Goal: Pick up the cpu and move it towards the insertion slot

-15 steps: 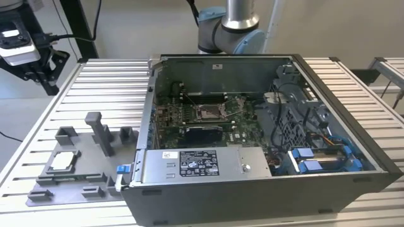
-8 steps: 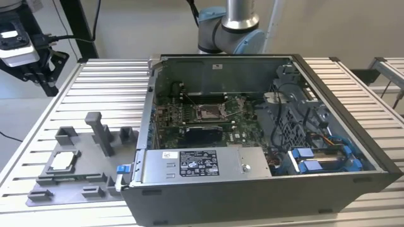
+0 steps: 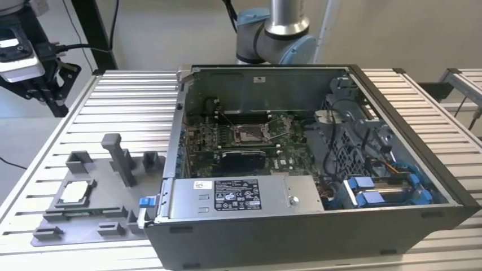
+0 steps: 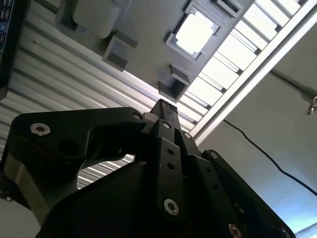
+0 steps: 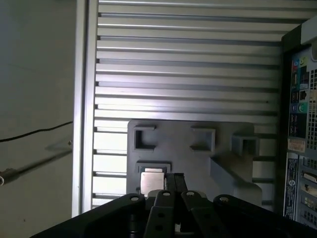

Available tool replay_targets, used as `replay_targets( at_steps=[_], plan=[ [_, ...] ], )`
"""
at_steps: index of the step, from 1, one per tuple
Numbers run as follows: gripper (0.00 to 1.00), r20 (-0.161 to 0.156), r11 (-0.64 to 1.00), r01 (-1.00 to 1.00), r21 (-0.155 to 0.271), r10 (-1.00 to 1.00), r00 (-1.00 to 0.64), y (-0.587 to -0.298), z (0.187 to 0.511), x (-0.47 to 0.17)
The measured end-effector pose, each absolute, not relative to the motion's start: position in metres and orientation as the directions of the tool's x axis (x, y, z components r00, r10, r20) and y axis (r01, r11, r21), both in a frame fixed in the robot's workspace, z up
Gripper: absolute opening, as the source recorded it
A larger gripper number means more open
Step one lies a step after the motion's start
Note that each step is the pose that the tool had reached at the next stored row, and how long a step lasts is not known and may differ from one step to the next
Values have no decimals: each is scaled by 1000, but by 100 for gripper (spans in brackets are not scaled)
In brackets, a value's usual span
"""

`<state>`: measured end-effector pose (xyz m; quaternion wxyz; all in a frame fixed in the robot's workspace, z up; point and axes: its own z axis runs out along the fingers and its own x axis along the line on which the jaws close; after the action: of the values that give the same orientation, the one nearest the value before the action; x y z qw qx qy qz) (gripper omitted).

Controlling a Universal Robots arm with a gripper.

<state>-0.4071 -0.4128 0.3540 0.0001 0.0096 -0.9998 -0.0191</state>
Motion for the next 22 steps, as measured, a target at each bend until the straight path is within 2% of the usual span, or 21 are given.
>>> replay_targets(
  at_steps=[22],
  plan=[
    [0,0,999,-19,38,-19,-1000,-436,354,-407]
  ],
)
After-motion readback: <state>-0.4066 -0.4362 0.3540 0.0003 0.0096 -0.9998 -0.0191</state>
